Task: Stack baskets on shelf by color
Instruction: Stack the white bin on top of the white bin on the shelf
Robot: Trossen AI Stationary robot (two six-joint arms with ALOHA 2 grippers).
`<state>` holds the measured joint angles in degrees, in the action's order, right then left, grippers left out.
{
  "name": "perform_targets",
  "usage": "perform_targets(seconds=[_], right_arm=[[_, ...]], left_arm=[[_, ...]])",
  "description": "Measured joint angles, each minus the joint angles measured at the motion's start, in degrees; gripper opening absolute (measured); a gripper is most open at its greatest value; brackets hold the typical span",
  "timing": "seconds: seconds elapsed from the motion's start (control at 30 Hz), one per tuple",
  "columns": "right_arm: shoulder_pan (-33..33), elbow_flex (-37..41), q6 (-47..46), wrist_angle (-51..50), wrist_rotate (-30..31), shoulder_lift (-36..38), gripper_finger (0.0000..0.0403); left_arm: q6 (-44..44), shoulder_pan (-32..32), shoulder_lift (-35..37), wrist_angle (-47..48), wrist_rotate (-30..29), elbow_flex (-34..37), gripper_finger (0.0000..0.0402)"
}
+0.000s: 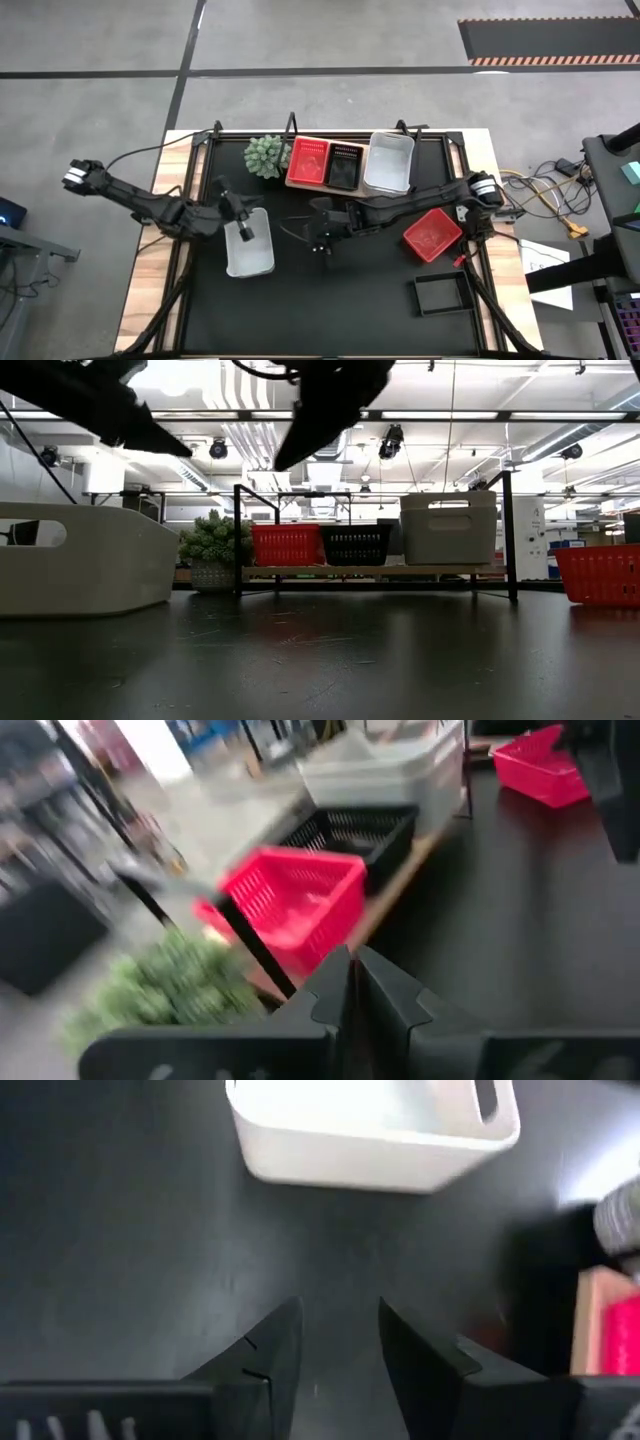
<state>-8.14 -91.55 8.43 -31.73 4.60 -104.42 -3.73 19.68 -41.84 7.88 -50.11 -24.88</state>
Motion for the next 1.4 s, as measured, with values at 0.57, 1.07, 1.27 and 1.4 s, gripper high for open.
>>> perform_targets(seconds=[0.57,1.07,1.27,1.4], right_arm=[[-5.4,1.6,-8.7,-20.0,0.1,6.9,0.0056],[-8.9,20.7,-11.5,-4.2,3.5,22.2,0.0043],[-8.9,30.3,-10.1,6.7,3.5,29.7,0.0043],[-8.9,35.0,-11.2,10.1,3.5,33.7,0.0043]], left_arm=[[-19.0,-11.0,-11.5,11.5,22.1,-5.6,0.0000],[-35.9,-11.4,-25.7,33.5,28.2,-14.4,0.0000],[-33.0,-11.9,-28.5,32.9,28.0,-16.6,0.0000],[-32.8,-11.9,-30.9,28.6,27.2,-17.5,0.0000]])
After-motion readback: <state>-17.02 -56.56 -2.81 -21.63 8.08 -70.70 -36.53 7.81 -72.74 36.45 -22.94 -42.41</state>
